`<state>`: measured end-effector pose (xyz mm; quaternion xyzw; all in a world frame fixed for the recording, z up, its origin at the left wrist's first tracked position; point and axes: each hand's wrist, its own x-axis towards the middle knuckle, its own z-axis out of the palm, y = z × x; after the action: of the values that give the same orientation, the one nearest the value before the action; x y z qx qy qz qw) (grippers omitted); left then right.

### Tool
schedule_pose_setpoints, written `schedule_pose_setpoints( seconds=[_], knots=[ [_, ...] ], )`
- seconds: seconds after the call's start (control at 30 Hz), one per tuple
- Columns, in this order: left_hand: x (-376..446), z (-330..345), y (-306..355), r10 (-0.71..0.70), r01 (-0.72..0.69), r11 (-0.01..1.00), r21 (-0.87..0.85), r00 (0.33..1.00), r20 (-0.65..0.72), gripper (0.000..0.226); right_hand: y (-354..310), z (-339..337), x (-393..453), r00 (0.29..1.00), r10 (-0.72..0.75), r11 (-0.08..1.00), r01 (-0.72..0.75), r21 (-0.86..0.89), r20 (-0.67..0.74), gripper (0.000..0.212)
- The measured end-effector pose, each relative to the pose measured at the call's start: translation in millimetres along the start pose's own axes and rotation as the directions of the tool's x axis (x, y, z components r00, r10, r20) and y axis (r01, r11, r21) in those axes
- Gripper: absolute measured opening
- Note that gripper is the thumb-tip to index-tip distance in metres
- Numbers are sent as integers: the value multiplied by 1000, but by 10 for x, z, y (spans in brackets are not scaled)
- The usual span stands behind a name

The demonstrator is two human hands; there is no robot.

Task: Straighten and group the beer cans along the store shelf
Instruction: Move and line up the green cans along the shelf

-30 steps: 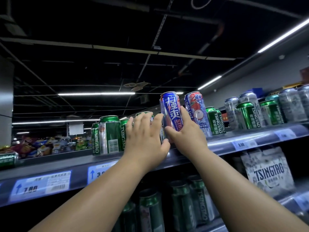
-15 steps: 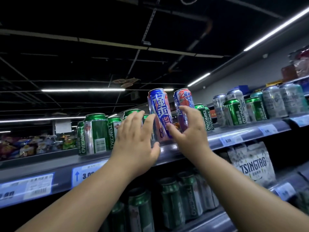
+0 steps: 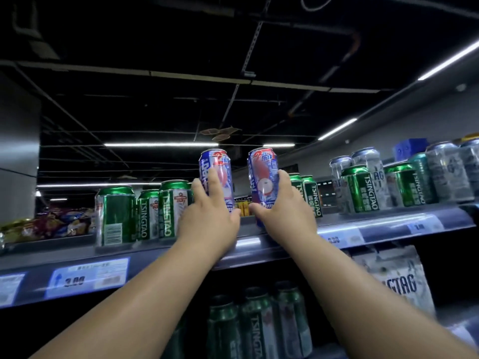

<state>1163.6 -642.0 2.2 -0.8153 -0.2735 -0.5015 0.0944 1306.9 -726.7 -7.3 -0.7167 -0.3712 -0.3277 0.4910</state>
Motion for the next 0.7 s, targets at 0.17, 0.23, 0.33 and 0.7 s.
schedule_pose_setpoints(
  seconds=[0.17,0.23,0.33,0.7],
  knots=[
    [-11,-29,-26,66,-79,990,-120,991,-115,99,37,-68,-1,997,-52,973,64,221,-59,97],
    [-63,-108,-11,130,-152,982,-109,974,-188,100,16,-133,-29,994,-62,916,91,390,-88,97],
    [-93,-266,-20,188,-216,975,-56,931,-314,102,-65,-232,-100,986,-86,853,148,501,-144,96],
    [-307,-945,-648,107,-115,993,4,907,-407,101,-991,-67,-355,971,-236,546,171,820,-45,79]
  ],
)
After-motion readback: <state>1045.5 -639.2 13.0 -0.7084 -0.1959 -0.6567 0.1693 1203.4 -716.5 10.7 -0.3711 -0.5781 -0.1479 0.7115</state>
